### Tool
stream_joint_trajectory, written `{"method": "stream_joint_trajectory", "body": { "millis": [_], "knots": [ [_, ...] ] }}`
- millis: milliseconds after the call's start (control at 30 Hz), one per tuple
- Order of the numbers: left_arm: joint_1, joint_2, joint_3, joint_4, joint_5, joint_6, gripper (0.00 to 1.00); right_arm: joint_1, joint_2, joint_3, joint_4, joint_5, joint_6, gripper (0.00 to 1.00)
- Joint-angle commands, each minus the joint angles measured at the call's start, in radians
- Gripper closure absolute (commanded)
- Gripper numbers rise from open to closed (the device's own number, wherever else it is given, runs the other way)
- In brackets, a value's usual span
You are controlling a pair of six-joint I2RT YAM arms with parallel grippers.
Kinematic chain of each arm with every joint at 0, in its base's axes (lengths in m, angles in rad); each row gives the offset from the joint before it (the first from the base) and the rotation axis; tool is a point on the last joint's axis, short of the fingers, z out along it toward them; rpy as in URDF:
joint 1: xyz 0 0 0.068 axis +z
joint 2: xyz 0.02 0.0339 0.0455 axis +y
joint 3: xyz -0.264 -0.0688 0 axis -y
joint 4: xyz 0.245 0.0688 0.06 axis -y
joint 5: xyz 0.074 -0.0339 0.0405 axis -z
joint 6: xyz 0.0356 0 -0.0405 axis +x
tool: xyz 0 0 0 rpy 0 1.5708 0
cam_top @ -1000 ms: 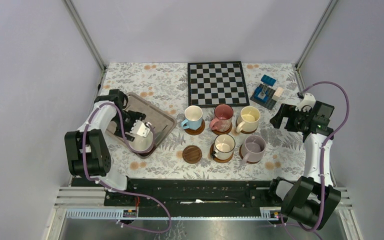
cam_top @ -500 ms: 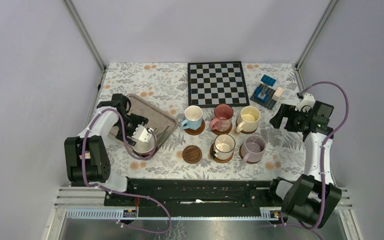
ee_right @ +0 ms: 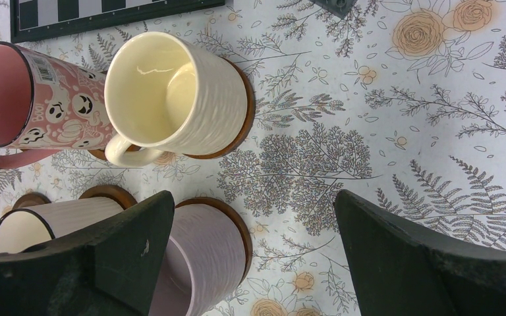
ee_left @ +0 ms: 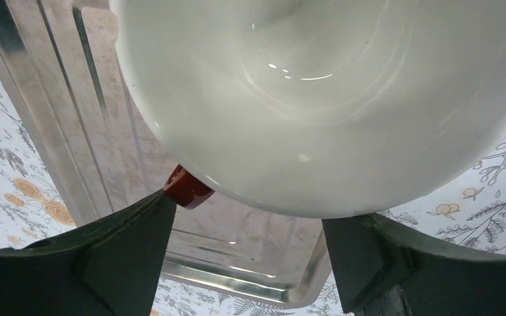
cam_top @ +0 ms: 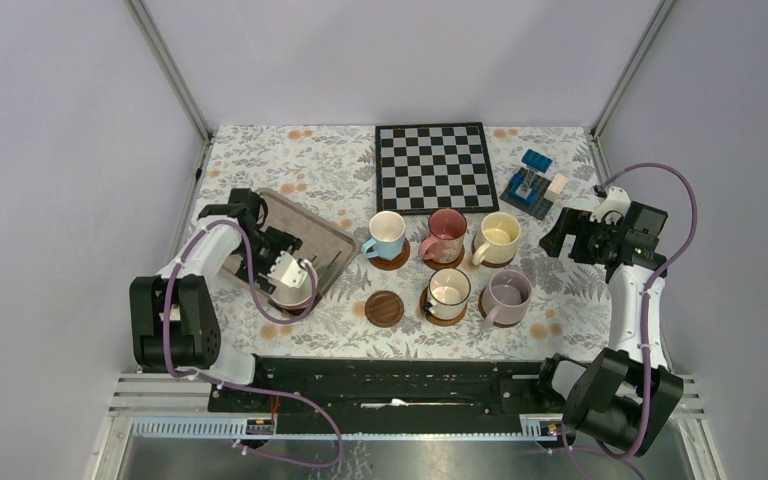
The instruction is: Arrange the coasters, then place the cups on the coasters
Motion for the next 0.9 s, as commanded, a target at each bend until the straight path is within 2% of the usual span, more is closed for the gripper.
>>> {"method": "stream_joint_trajectory", "body": {
  "millis": [0,300,567,733,833,867],
  "knots": [
    [-0.007,-0.044,-0.050,-0.023,0.020,0.516,0.17,0.005,0.003,0.003,0.012,-0.013,-0.007,0.02],
    [-0.007,-0.086,-0.079,-0.071,0.005,0.499,0.28,0.005,0.011,0.005,0.011,-0.012,-0.010,0.02],
    [-0.007,-0.142,-0.113,-0.131,0.033,0.435,0.45,0.005,0.014,0.005,0.012,-0.011,-0.014,0.02],
    [-0.007,-0.146,-0.121,-0.125,0.074,0.417,0.47,0.005,0.014,0.006,0.009,-0.019,-0.011,0.02],
    [-0.007,-0.139,-0.130,-0.101,0.083,0.416,0.34,0.005,0.010,0.003,0.009,-0.015,-0.011,0.02],
    [-0.007,-0.138,-0.139,-0.086,0.085,0.416,0.32,0.005,0.009,0.002,0.011,-0.016,-0.011,0.02]
  ]
}}
